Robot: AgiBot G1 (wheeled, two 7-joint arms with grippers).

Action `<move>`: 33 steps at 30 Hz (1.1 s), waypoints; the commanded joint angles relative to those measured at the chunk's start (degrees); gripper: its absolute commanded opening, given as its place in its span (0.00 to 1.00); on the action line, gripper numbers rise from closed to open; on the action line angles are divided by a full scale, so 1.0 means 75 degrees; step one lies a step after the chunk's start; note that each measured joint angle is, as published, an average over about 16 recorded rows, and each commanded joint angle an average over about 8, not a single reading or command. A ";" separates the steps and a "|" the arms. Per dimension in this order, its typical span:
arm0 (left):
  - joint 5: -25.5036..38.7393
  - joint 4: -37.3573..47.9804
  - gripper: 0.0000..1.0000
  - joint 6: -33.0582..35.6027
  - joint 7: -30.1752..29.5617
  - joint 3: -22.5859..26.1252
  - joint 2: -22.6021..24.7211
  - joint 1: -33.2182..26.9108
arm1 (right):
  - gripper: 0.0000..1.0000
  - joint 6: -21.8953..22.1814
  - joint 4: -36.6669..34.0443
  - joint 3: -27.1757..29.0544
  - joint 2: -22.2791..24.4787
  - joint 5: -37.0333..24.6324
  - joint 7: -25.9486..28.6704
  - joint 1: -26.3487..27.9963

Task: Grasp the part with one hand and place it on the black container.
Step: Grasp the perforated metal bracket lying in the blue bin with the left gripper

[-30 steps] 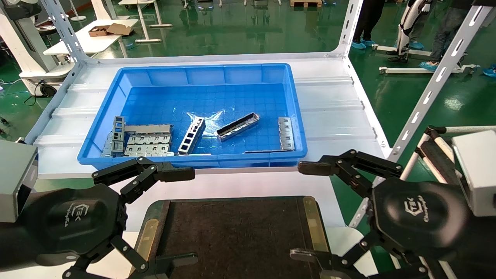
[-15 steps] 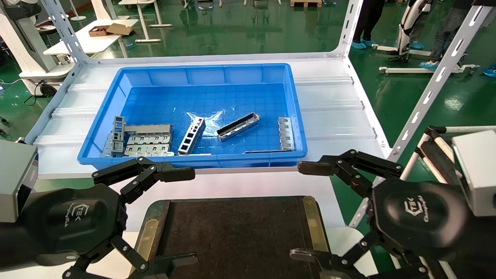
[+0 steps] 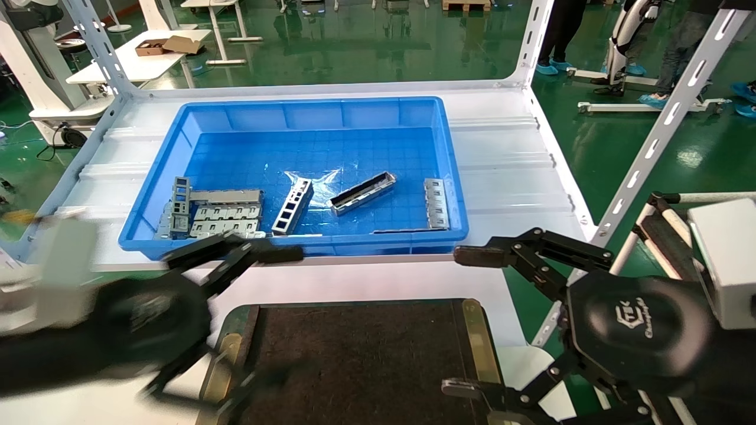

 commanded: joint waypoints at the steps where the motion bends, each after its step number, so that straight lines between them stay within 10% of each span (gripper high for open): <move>1: 0.0301 0.0077 1.00 -0.0266 0.0073 0.0088 0.0185 -0.0128 | 1.00 0.0000 0.0000 0.0000 0.0000 0.0000 0.0000 0.0000; 33: 0.3493 0.7613 1.00 -0.4252 0.2526 0.1580 0.5123 -0.3752 | 1.00 0.0001 0.0000 -0.0003 0.0001 0.0002 -0.0002 0.0001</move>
